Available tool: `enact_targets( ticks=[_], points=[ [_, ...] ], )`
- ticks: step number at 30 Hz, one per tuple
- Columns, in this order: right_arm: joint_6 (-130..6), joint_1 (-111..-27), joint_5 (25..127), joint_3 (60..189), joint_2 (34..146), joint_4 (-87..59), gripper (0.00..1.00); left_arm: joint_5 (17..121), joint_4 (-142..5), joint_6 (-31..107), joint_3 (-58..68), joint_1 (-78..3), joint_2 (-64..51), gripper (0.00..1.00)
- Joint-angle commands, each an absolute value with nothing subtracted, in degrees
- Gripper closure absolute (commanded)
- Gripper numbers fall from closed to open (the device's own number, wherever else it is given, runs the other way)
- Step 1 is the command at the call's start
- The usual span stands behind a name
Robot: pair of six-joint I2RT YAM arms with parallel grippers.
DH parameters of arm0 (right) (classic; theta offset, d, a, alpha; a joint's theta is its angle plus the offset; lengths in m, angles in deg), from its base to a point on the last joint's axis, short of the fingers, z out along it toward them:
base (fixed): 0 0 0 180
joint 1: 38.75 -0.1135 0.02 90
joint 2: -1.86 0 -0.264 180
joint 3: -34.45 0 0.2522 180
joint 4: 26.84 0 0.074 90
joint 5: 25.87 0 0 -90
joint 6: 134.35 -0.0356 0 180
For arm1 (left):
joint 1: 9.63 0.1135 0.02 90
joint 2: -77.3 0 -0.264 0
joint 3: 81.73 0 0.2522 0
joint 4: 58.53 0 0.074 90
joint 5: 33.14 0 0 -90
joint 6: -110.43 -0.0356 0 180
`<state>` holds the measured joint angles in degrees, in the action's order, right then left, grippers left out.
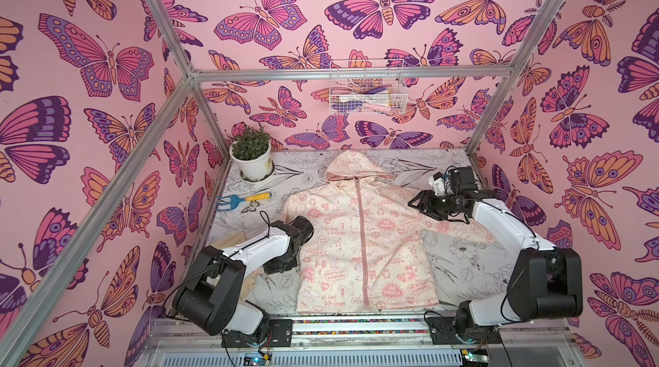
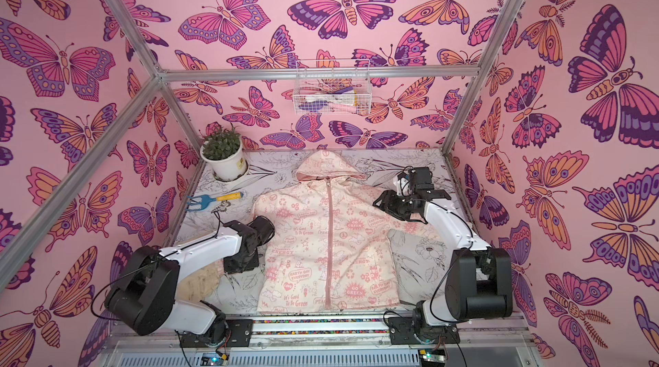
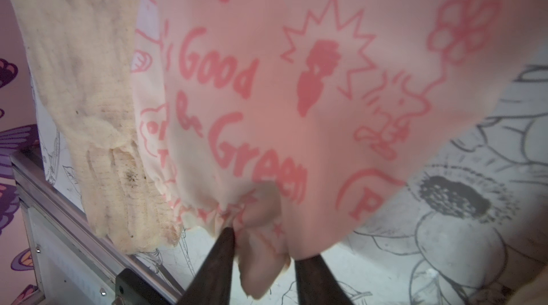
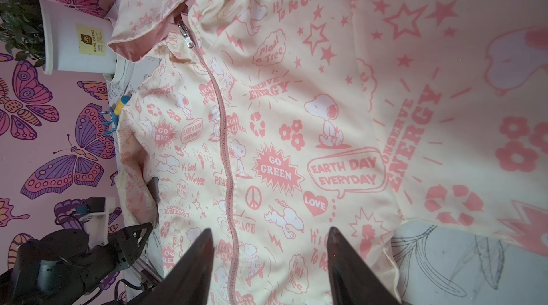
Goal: Unzip the jacket
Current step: Flatten out the jacket at the center of the board.
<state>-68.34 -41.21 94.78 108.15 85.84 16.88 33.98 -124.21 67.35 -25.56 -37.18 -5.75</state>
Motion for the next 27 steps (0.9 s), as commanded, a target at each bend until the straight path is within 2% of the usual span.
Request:
enact_targets(
  ticks=[1, 4, 8, 12, 16, 21, 23, 27],
  points=[
    [-67.81, -41.40, 94.11, 109.64, 85.89, 17.60, 0.41, 32.28, -124.82, 68.09, -26.36, -37.23, -2.96, 0.82],
    [-67.72, -41.31, 93.89, 110.03, 85.83, 18.08, 0.43, 31.88, -126.95, 68.42, -24.25, -37.08, 0.79, 1.00],
    [-68.06, -41.32, 93.66, 110.88, 86.09, 18.65, 0.46, 27.00, -128.45, 67.25, -19.63, -35.68, 9.42, 1.00],
    [-67.85, -41.30, 94.59, 111.49, 87.39, 18.78, 0.48, 26.71, -126.06, 58.94, -14.56, -27.15, 12.00, 1.00],
    [-67.78, -41.30, 95.49, 111.23, 88.29, 18.40, 0.48, 31.52, -124.36, 48.74, -6.28, -15.86, 5.06, 1.00],
    [-66.16, -41.30, 95.58, 111.24, 88.86, 20.00, 0.45, 36.59, -124.57, 43.64, 2.60, -4.60, -7.24, 1.00],
    [-65.82, -41.30, 94.74, 111.22, 88.65, 20.64, 0.43, 39.57, -124.67, 44.03, 3.03, -0.90, -9.23, 0.95],
    [-65.27, -41.25, 92.22, 111.28, 88.34, 21.46, 0.41, 44.42, -123.78, 48.05, -0.84, 3.97, -8.53, 0.75]
  ],
)
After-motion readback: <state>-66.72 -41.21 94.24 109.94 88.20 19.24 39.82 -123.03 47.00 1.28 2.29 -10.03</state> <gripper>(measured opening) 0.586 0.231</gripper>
